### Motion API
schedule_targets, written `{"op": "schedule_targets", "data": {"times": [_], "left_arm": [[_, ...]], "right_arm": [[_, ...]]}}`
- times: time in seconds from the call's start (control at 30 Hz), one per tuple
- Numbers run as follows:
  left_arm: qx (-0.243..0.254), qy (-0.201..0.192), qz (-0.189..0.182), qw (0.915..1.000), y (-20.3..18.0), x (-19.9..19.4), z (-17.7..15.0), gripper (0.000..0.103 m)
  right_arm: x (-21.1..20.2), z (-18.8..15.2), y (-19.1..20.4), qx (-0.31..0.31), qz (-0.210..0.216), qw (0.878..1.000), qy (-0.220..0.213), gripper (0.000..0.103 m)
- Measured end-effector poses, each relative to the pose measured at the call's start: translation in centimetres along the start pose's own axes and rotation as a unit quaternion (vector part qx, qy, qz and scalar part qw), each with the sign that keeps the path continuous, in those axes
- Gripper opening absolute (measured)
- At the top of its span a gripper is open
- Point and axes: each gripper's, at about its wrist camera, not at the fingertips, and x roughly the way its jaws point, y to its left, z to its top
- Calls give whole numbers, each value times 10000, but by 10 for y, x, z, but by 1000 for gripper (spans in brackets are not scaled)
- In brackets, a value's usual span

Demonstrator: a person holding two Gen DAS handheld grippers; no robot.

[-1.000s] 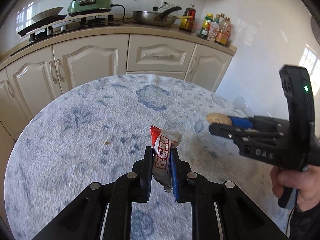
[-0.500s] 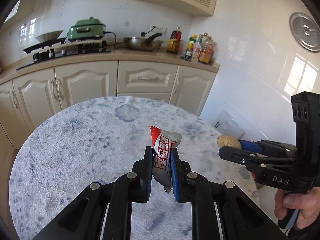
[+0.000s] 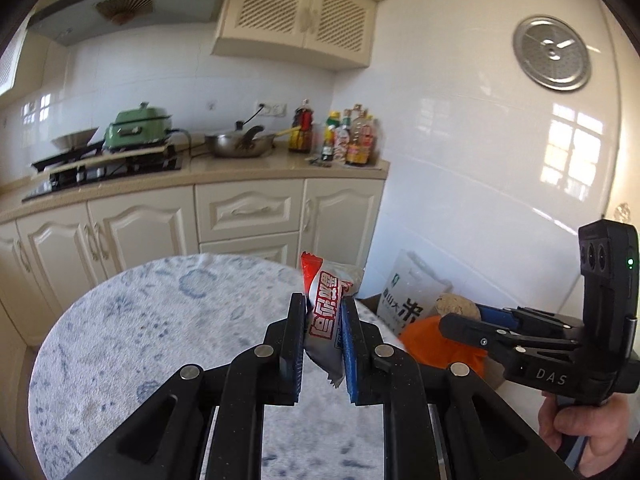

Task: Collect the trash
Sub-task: 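Carry the wrapper with left tool while right tool carries the ginger to the bin, then open both tools over the light-blue bin, dropping wrapper and ginger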

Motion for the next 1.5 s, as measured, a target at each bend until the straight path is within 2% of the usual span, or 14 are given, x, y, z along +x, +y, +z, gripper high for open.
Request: {"op": "schedule_targets", "data": {"times": [0.23,0.43,0.63,0.87,1.03,1.2,1.5], "left_arm": [[333,-140,-469,9982,-51,-10,8,13],[492,-31,-892,9948,-91,5,9,13],[591,172,-1199,9909,-124,37,14,13],[641,620,-1497,9847,-155,92,10,13],[587,1218,-1763,9750,-193,145,-6,13],[492,2018,-2039,9567,-225,210,-26,13],[612,3009,-2008,9303,-279,318,-62,13]], "right_arm": [[-45,-1,-44,229,-516,9979,-308,39],[-72,-11,-89,550,-918,9934,-425,39],[-88,-29,-131,909,-1272,9868,-423,39],[-96,-58,-186,1421,-1680,9751,-277,39],[-91,-85,-227,1801,-1953,9641,-21,39],[-80,-114,-266,2195,-2040,9537,265,39],[-44,-165,-317,2711,-2070,9362,849,39]]}}
